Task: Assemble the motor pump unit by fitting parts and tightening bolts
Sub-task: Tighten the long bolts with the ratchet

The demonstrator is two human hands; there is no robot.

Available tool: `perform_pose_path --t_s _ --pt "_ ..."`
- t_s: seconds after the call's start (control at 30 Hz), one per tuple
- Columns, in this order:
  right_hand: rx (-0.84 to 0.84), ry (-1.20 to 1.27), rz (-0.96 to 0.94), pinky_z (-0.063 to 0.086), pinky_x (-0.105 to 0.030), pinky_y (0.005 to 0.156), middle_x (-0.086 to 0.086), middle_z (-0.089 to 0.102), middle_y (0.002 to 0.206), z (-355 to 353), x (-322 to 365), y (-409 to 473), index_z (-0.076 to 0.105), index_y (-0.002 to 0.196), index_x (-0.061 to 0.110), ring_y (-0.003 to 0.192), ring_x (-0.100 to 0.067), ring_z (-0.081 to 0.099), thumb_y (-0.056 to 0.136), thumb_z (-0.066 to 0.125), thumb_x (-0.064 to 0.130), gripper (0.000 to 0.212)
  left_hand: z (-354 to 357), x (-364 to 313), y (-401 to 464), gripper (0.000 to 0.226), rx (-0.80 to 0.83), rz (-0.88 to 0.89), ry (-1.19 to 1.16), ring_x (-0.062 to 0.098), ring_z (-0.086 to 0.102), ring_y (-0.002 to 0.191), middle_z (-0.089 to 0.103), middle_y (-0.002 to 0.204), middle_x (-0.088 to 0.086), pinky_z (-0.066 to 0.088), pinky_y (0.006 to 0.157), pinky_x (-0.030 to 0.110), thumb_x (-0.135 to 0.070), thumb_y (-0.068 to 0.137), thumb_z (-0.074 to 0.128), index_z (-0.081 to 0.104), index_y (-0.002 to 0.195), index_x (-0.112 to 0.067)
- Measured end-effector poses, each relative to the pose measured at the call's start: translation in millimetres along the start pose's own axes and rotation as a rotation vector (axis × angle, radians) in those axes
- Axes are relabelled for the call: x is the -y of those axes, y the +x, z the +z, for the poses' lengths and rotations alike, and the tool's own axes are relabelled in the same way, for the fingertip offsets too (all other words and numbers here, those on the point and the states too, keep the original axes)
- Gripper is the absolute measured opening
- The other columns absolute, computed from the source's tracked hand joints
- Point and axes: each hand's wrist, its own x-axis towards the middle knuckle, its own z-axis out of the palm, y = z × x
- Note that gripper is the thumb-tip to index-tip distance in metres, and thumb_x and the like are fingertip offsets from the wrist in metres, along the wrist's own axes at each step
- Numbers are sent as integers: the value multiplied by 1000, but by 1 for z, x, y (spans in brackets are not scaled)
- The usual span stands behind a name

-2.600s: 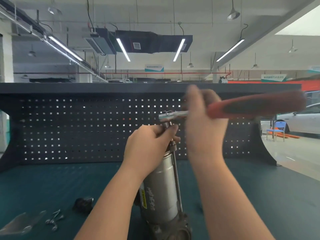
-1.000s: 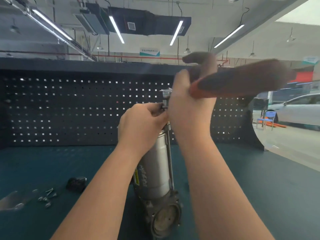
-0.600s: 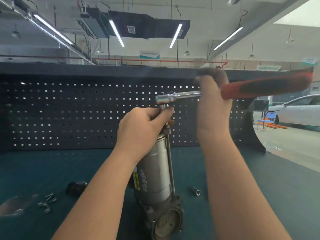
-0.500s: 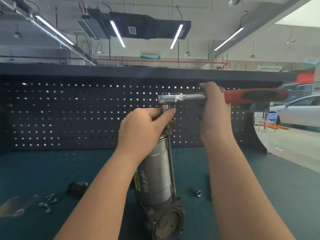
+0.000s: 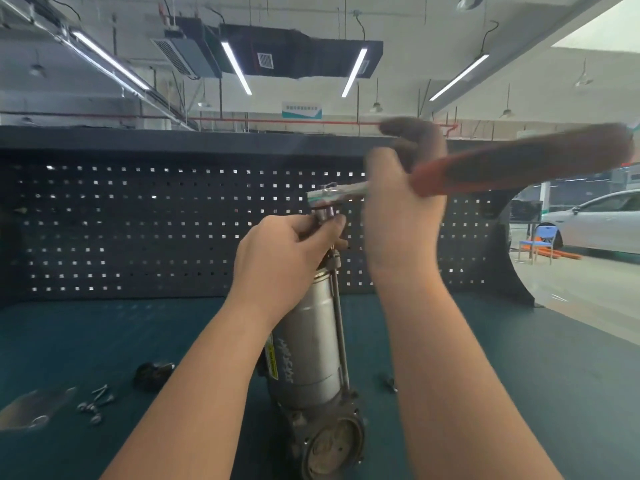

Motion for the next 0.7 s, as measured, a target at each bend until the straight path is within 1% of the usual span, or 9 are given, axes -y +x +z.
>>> perform_pose_path --t_s 0.13,0.27,0.37,0.4,0.47,0.53,0.57,0.63,0.7 --pt "-240 308 428 40 -21 72 8 53 83 -12 -19 -2 55 93 20 78 -4 54 83 60 13 13 -1 -2 -2 27 54 -15 -71 -13 62 62 69 66 -24 41 59 7 -49 89 60 76 74 -34" --pt "-262 157 81 38 -5 52 14 54 73 12 3 -10 52 88 18 57 8 53 83 49 -1 20 2 2 -1 35 4 18 24 -3 59 59 63 57 -26 37 58 26 -59 84 44 69 65 -43" --pt "-124 -271 -321 37 -33 76 19 49 83 39 14 -33 56 94 28 85 -14 47 69 41 8 35 8 14 2 52 -18 142 100 11 53 58 50 50 -7 30 56 26 -48 64 16 56 55 -15" --pt "-62 -411 -436 32 -37 79 15 51 95 47 13 -40 58 105 29 93 -17 42 68 37 12 46 7 19 4 54 -5 139 -34 4 53 63 52 56 -3 36 58 23 -51 63 27 53 61 -4" --pt "43 -531 -449 30 -43 86 7 51 112 55 12 -46 56 119 29 101 -20 38 71 33 14 55 4 21 4 44 20 84 -408 -1 56 71 65 67 -7 48 68 14 -49 60 71 59 78 -10" --pt "11 -484 -372 31 -45 90 4 50 113 51 10 -41 56 118 28 103 -20 38 78 41 15 45 -6 12 0 20 110 -65 -760 9 62 75 68 75 3 54 67 22 -33 83 64 63 91 -14" --pt "-34 -436 -350 32 -44 90 4 51 110 45 8 -37 57 115 27 102 -18 40 81 46 18 36 -3 9 -3 11 142 -64 -647 12 60 69 62 70 1 51 65 22 -29 90 55 63 83 -23" --pt "-118 -260 -288 39 -36 87 4 55 101 31 6 -26 55 106 25 98 -11 48 85 52 25 21 -1 8 1 36 59 -9 -241 8 45 57 48 52 -10 36 59 18 -33 86 51 61 52 -28" --pt "-181 50 -176 43 -13 73 6 55 88 13 2 -13 52 99 20 80 8 53 88 50 22 11 0 4 1 34 46 56 -18 0 51 49 57 46 -15 31 50 10 -45 86 58 69 55 -38"
